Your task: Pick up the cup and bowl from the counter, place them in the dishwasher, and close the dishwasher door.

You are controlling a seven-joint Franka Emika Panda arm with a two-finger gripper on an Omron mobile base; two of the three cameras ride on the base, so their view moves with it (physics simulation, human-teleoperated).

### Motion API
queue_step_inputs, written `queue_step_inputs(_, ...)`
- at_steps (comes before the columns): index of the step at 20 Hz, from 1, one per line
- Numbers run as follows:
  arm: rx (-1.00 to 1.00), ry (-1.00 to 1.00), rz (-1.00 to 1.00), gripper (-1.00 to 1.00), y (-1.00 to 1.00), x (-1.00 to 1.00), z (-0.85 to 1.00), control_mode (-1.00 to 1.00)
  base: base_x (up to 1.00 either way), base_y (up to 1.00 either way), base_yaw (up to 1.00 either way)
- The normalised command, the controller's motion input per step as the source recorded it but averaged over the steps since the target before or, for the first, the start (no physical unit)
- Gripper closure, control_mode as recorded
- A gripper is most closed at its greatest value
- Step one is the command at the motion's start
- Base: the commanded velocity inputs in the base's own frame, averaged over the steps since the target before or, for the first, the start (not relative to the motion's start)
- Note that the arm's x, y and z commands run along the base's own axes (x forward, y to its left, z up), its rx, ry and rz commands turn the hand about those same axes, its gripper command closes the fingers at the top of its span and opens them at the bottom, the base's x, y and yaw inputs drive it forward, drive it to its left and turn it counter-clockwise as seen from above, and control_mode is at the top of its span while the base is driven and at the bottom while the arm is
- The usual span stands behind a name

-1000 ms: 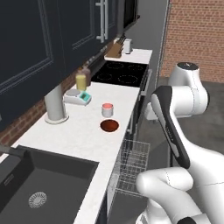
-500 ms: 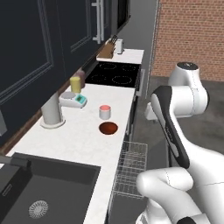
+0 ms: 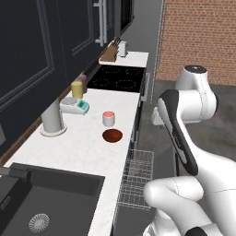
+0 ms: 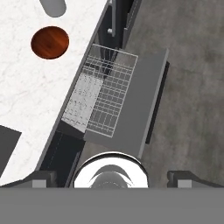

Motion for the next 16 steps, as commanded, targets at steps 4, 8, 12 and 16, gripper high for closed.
queue_step_inputs(4, 0.00, 0.00, 0.00, -1.00, 0.00, 0.00, 0.00, -1.00, 0.00, 0.00, 0.00)
queue_step_inputs(8, 0.00, 0.00, 0.00, -1.00, 0.00, 0.00, -0.05, -1.00, 0.00, 0.00, 0.00)
queue_step_inputs(12, 0.00, 0.00, 0.00, -1.00, 0.00, 0.07, -0.22, -1.00, 0.00, 0.00, 0.00)
queue_step_inputs(16, 0.00, 0.00, 0.00, -1.00, 0.04, 0.31, -0.32, -1.00, 0.00, 0.00, 0.00)
